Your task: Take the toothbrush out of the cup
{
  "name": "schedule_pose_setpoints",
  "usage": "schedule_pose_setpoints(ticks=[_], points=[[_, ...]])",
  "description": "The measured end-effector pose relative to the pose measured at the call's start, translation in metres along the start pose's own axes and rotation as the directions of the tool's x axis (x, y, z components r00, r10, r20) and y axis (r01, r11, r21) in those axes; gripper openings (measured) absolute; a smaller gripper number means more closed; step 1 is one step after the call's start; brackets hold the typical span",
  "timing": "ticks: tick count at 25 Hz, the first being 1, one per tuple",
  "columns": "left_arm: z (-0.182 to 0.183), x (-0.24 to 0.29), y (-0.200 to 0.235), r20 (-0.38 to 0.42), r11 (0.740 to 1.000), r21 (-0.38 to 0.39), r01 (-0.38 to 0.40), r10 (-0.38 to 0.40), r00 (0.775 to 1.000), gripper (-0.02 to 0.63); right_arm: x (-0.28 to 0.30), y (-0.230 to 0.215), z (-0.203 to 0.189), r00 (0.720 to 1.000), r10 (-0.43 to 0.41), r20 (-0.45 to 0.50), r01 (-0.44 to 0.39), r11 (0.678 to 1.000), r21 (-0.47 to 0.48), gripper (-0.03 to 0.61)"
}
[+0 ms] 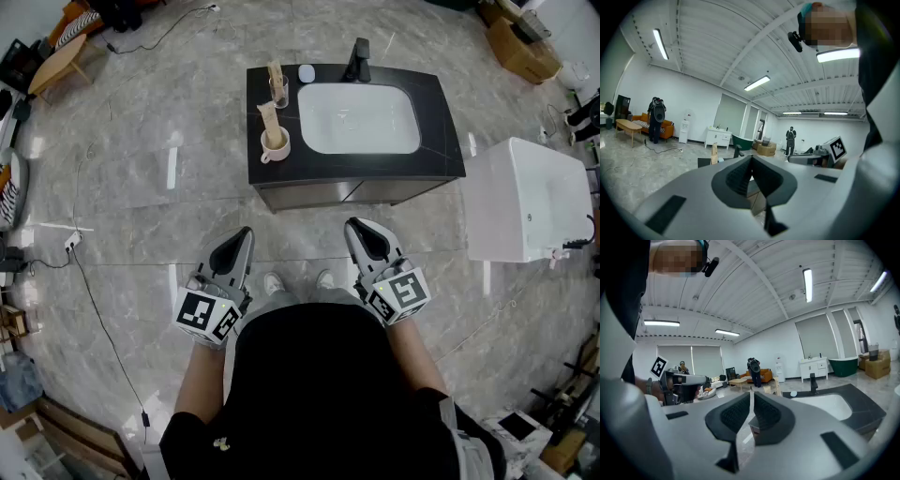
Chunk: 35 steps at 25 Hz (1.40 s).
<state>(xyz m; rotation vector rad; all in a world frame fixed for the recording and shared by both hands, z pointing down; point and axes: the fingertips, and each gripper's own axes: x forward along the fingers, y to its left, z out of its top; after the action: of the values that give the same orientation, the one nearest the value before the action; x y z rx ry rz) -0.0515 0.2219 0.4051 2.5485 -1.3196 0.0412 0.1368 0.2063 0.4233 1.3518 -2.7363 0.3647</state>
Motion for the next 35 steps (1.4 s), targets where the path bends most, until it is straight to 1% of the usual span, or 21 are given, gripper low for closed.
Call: schedule_pose_setpoints(ticks=[7,10,16,20,23,26,30,35], points=[[0.003,-0.008,0.024,0.002,0.999,-0.034,-0.019,0.020,1.000,0.021,0.015,0.013,0.001,1.000,-0.006,-0.007,0.006,1.000,-0.001,0.047],[0.003,-0.010,0.035,0.004,0.999,-0.036,-0.009,0.009,1.000,0.021,0.025,0.015,0.001,1.000,-0.019,-0.005,0.019,1.000,0.000,0.046],[-0.001,-0.021,0.064,0.002,0.999,-0.043,0.015,-0.015,1.000,0.021,0.042,0.023,0.008,0.996,-0.078,0.037,0.076,0.996,0.041,0.048],[-0.003,-0.029,0.085,-0.012,0.998,-0.057,0.039,-0.040,0.999,0.021,0.053,0.031,0.003,0.991,-0.130,0.033,0.128,0.991,0.048,0.048],[-0.007,-0.031,0.097,-0.031,0.997,-0.053,0.060,-0.061,0.998,0.021,0.059,0.033,-0.002,0.986,-0.164,0.021,0.162,0.985,0.060,0.048],[-0.014,-0.027,0.109,-0.049,0.997,-0.052,0.060,-0.062,0.997,0.021,0.067,0.028,-0.009,0.984,-0.178,0.009,0.177,0.981,0.077,0.048],[-0.015,-0.010,0.118,-0.057,0.997,-0.058,0.053,-0.057,0.997,0.021,0.078,0.009,-0.011,0.981,-0.192,0.004,0.191,0.976,0.105,0.048],[-0.009,0.019,0.124,-0.071,0.997,-0.061,0.046,-0.050,0.996,0.021,0.101,-0.017,-0.005,0.985,-0.170,0.007,0.167,0.977,0.129,0.048]])
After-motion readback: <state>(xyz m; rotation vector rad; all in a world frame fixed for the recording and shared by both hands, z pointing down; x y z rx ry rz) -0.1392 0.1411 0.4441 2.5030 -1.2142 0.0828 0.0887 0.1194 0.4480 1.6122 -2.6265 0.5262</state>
